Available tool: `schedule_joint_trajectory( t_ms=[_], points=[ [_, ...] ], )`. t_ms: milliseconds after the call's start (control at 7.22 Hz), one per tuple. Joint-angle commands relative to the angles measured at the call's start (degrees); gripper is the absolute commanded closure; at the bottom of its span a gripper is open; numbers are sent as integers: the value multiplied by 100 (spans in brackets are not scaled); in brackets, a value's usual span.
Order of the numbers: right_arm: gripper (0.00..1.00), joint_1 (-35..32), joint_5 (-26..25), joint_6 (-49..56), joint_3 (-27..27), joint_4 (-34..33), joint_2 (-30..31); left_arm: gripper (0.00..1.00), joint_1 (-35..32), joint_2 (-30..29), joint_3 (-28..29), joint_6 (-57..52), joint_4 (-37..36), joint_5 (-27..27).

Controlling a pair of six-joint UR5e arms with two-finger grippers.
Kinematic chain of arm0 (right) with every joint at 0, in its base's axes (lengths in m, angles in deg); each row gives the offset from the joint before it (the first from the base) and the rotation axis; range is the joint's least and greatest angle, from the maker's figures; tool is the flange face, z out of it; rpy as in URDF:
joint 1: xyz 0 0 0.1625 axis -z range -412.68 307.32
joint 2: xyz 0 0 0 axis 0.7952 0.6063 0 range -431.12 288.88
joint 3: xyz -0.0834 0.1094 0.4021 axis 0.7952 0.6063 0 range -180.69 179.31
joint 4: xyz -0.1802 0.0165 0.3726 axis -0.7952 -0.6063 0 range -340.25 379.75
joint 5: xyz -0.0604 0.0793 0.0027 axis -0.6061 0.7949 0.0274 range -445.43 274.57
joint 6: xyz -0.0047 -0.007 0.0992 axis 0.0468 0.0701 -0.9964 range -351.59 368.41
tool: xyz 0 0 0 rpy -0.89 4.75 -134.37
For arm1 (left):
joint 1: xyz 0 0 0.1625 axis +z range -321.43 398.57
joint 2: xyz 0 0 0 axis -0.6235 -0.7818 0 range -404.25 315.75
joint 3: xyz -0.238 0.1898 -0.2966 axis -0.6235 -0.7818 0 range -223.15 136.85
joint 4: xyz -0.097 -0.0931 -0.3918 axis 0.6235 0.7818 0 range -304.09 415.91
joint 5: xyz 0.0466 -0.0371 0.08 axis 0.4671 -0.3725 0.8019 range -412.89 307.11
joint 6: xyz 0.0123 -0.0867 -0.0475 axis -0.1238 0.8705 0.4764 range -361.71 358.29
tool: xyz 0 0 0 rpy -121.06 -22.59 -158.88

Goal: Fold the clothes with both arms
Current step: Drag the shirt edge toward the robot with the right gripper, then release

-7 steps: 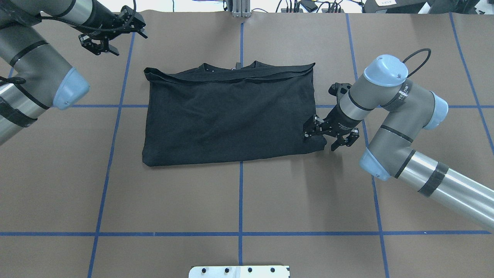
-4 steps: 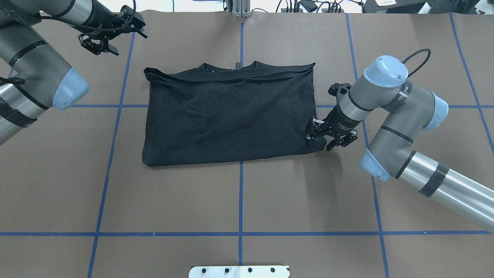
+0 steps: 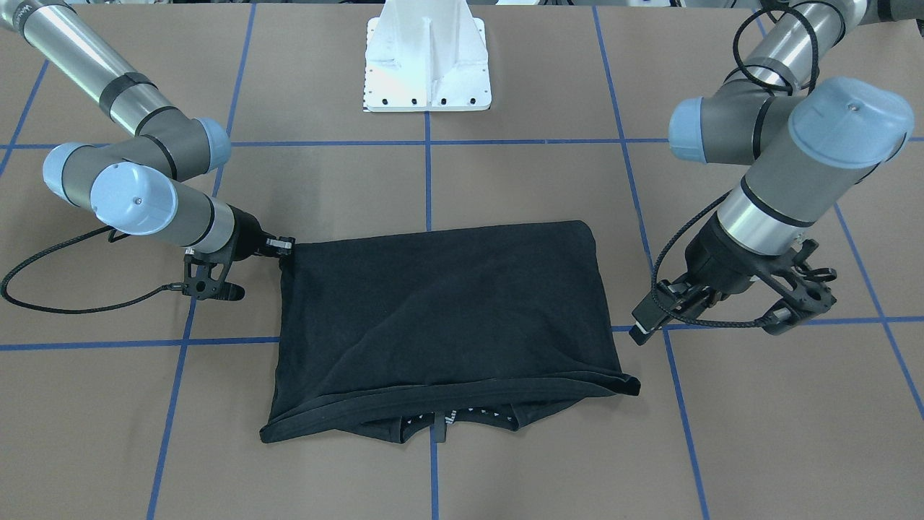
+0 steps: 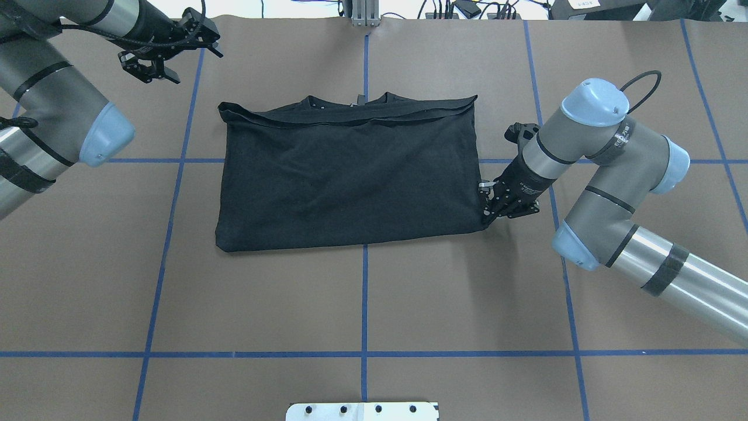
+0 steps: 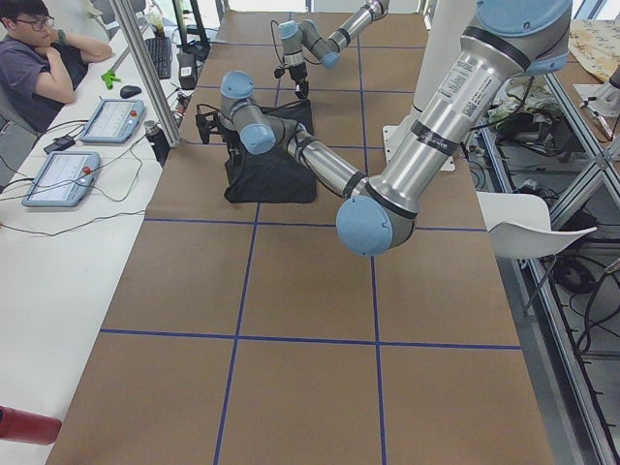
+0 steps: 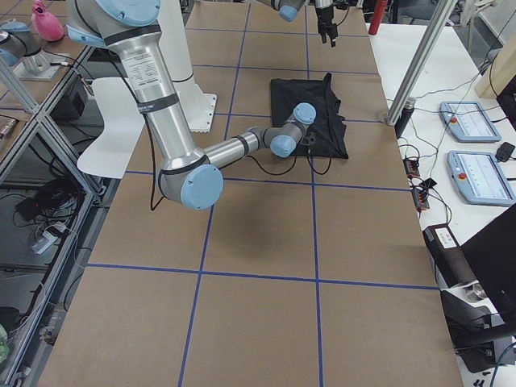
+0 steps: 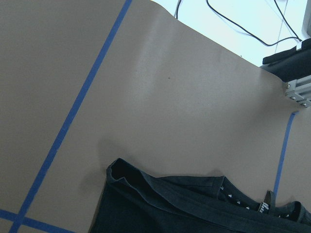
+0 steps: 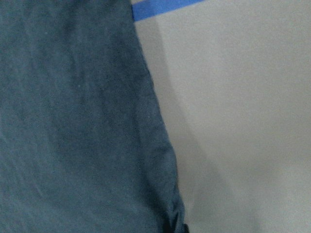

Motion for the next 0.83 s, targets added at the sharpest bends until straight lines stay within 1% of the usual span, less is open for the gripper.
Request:
schedule_joint_trajectory(
  t_ms=[0,139,277,416,554,693],
  points=[
    [100,24,304,-3,-519,24,318,1,-8,3,-15,-2,1,7],
    [100,207,706,-3,-888,-3,529,1,-16,12,-41,-2,1,7],
    [100,391,1259,-3,-1075,-3,566,1,-17,21,-76,-2,-8,7],
    [100,628,1543,-186,-1311,14,566,1,-17,30,-137,6,-16,7],
    [100,987,1571,-640,-1610,32,488,1,-17,30,-251,6,-182,7],
    [100,1435,1572,-1036,-1769,41,339,1,-17,38,-374,-2,-331,16]
  ],
)
